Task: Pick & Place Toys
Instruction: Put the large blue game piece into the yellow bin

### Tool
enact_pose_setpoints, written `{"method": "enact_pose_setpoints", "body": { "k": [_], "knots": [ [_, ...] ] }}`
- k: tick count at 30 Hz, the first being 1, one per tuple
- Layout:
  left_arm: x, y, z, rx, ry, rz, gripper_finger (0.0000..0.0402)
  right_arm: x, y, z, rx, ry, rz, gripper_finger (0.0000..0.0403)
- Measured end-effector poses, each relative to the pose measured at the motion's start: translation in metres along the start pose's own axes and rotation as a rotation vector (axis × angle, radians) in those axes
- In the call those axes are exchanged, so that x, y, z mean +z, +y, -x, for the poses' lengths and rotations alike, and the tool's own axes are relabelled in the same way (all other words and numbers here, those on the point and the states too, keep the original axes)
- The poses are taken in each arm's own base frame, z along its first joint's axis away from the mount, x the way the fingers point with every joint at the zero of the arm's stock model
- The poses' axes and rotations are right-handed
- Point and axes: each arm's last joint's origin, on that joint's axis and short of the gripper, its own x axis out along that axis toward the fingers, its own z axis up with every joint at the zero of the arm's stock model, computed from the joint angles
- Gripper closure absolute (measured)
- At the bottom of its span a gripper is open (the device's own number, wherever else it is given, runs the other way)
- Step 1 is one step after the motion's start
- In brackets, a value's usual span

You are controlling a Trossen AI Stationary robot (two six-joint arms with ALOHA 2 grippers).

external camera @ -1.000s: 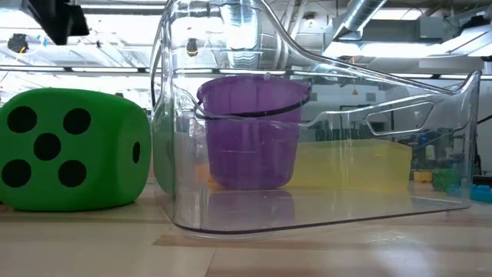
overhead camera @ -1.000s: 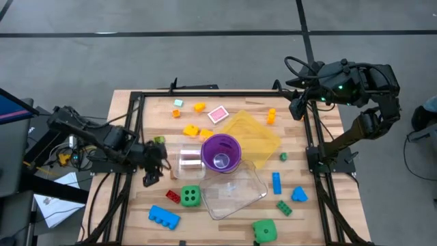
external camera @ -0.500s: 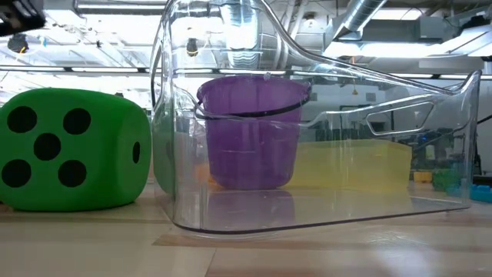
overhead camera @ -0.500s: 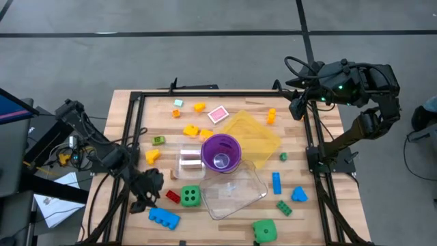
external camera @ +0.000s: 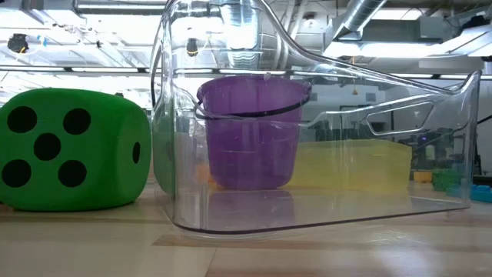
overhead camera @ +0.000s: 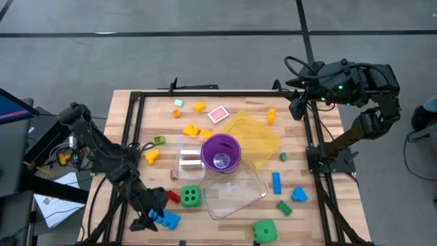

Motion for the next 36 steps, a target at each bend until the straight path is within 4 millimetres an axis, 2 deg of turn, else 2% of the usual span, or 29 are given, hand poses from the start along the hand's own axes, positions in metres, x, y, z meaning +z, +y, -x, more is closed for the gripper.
{"method": "enact_pose_setpoints", "body": {
  "k": [5, 10, 20, 29, 36],
  "knots": [
    [-0.006, 0.002, -0.018, 0.024, 0.064, -0.069, 0.0061, 0.000, 0.000, 0.000, 0.000, 0.000, 0.000, 0.0212],
    [-0.016, 0.010, -0.033, 0.179, 0.087, -0.114, 0.0038, 0.000, 0.002, -0.003, -0.004, 0.009, 0.006, 0.0212],
    [-0.037, 0.014, -0.056, 0.330, 0.133, -0.188, 0.0045, -0.002, 0.003, -0.006, -0.008, 0.022, 0.006, 0.0212],
    [-0.040, 0.023, -0.056, 0.507, 0.087, -0.231, 0.0050, 0.000, -0.002, -0.009, -0.036, 0.024, -0.023, 0.0212],
    [-0.050, 0.017, -0.055, 0.522, 0.095, -0.278, 0.0054, 0.001, -0.005, -0.010, -0.051, 0.025, -0.033, 0.0212]
  ]
}}
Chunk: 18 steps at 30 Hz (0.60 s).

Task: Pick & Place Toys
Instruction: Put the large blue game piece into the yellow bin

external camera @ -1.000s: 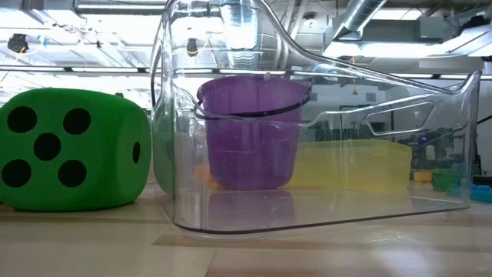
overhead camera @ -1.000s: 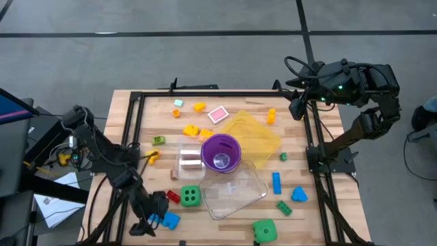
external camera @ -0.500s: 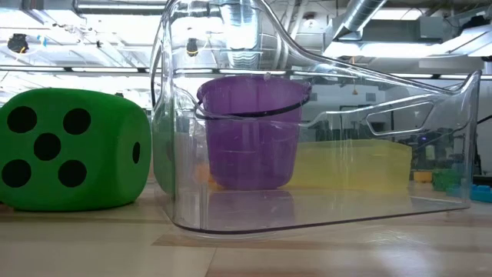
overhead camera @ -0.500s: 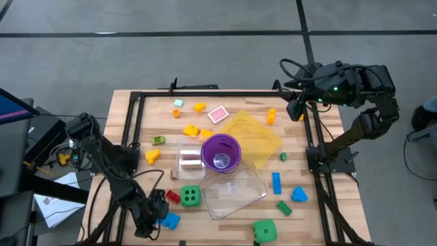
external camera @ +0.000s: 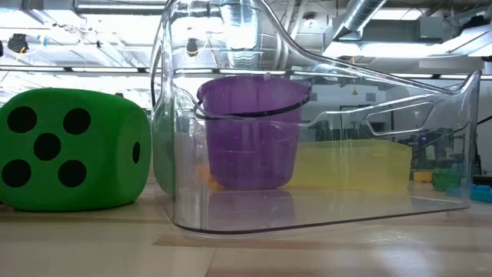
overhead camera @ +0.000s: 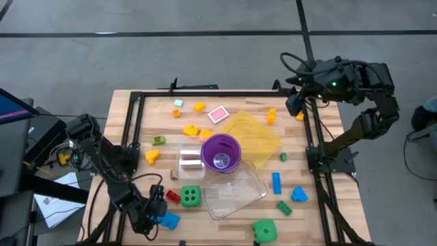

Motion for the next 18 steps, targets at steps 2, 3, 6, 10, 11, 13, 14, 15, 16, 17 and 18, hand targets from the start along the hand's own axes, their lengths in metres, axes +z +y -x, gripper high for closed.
{"method": "enact_pose_setpoints", "body": {
  "k": [2, 3, 6, 10, 11, 13, 14, 15, 16, 17, 18],
  "knots": [
    [-0.002, 0.000, 0.000, 0.017, 0.008, -0.012, 0.0054, 0.000, 0.000, 0.000, 0.000, 0.000, 0.000, 0.0212],
    [-0.003, 0.000, -0.001, 0.023, 0.010, -0.015, 0.0054, 0.000, 0.000, 0.000, 0.000, 0.000, 0.000, 0.0212],
    [-0.005, -0.002, -0.004, 0.033, 0.022, -0.034, 0.0054, 0.000, 0.000, 0.000, 0.000, 0.000, 0.000, 0.0212],
    [-0.005, -0.005, -0.010, 0.027, 0.024, -0.067, 0.0054, 0.000, 0.000, 0.000, 0.000, 0.000, 0.000, 0.0212],
    [-0.005, -0.006, -0.012, 0.017, 0.016, -0.071, 0.0054, 0.000, -0.001, 0.000, -0.002, 0.000, -0.002, 0.0212],
    [-0.003, -0.008, -0.014, 0.004, 0.004, -0.087, 0.0054, 0.000, -0.002, -0.001, -0.008, 0.001, -0.006, 0.0212],
    [-0.003, -0.009, -0.015, 0.003, 0.003, -0.098, 0.0054, 0.001, -0.002, -0.001, -0.007, 0.001, -0.007, 0.0212],
    [-0.003, -0.009, -0.017, 0.004, 0.004, -0.109, 0.0054, 0.001, -0.002, -0.001, -0.008, 0.001, -0.008, 0.0212],
    [-0.004, -0.009, -0.018, 0.007, 0.008, -0.114, 0.0054, 0.001, -0.002, -0.001, -0.008, 0.001, -0.008, 0.0212],
    [-0.004, -0.009, -0.019, 0.011, 0.013, -0.116, 0.0054, 0.001, -0.002, -0.001, -0.008, 0.001, -0.008, 0.0212],
    [-0.005, -0.009, -0.020, 0.013, 0.016, -0.118, 0.0054, 0.001, -0.002, -0.001, -0.010, 0.002, -0.009, 0.0212]
  ]
}}
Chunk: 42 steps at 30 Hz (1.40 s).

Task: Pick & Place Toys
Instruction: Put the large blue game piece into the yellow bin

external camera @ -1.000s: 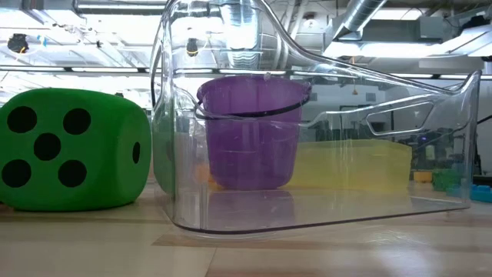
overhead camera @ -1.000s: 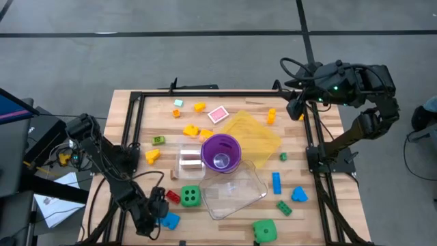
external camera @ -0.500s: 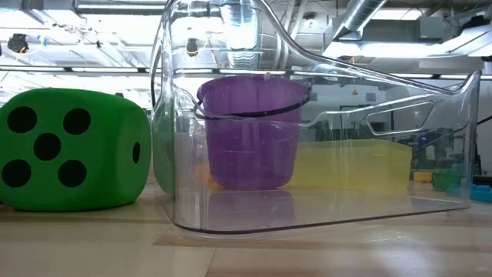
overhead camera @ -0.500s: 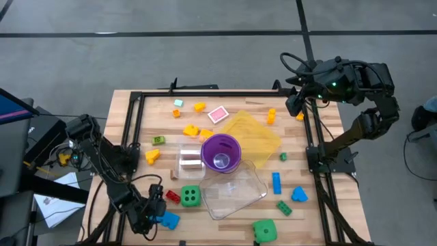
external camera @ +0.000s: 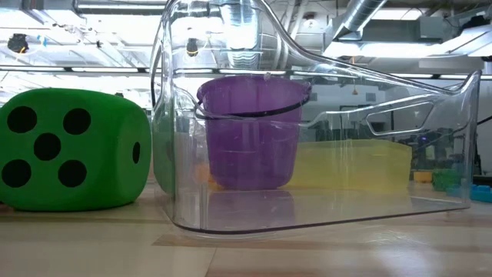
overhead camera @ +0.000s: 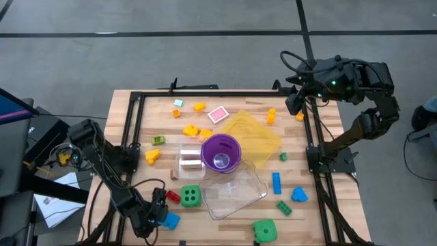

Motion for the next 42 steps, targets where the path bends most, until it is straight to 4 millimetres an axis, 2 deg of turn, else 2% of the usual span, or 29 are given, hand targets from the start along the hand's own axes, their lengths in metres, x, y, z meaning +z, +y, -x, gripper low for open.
{"method": "enact_pose_setpoints", "body": {
  "k": [10, 19, 24, 28, 39, 42],
  "knots": [
    [-0.008, -0.009, -0.005, -0.004, 0.030, -0.042, 0.0054, 0.000, 0.000, 0.000, 0.020, 0.008, -0.001, 0.0212],
    [-0.010, -0.009, -0.005, 0.023, 0.024, -0.056, 0.0054, 0.000, 0.000, 0.000, 0.020, 0.008, -0.001, 0.0212],
    [-0.014, -0.012, -0.018, 0.010, 0.079, -0.065, 0.0057, 0.000, 0.000, 0.000, 0.020, 0.008, -0.001, 0.0212],
    [-0.015, -0.015, -0.026, -0.003, 0.096, -0.049, 0.0072, 0.000, 0.000, 0.000, 0.020, 0.008, -0.002, 0.0212],
    [-0.013, -0.013, -0.026, 0.009, 0.086, 0.047, 0.0142, 0.000, 0.000, 0.000, 0.020, 0.008, -0.004, 0.0212],
    [-0.012, -0.013, -0.024, 0.000, 0.083, 0.088, 0.0145, 0.000, 0.000, 0.000, 0.020, 0.008, -0.005, 0.0212]
  ]
}}
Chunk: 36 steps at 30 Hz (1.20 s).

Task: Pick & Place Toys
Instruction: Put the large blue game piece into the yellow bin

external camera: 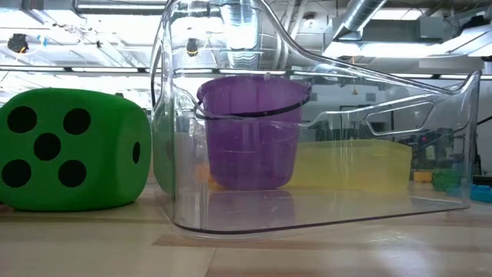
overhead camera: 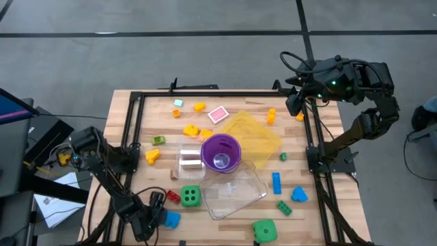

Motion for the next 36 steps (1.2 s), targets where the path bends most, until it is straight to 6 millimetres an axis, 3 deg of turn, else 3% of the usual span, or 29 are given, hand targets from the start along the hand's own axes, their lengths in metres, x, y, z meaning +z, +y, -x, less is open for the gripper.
{"method": "enact_pose_setpoints", "body": {
  "k": [7, 15, 28, 36],
  "knots": [
    [0.005, 0.003, 0.024, -0.041, -0.061, 0.099, 0.0145, 0.000, 0.000, 0.000, 0.000, 0.000, 0.000, 0.0212],
    [0.012, 0.015, 0.072, -0.151, -0.179, 0.195, 0.0145, 0.000, 0.000, 0.000, 0.000, 0.000, 0.004, 0.0212],
    [0.016, 0.050, 0.120, -0.219, -0.273, 0.351, 0.0145, 0.000, 0.000, 0.000, -0.001, 0.000, 0.033, 0.0212],
    [0.026, 0.090, 0.151, -0.268, -0.412, 0.547, 0.0145, 0.004, 0.002, 0.000, 0.013, -0.043, 0.077, 0.0212]
  ]
}}
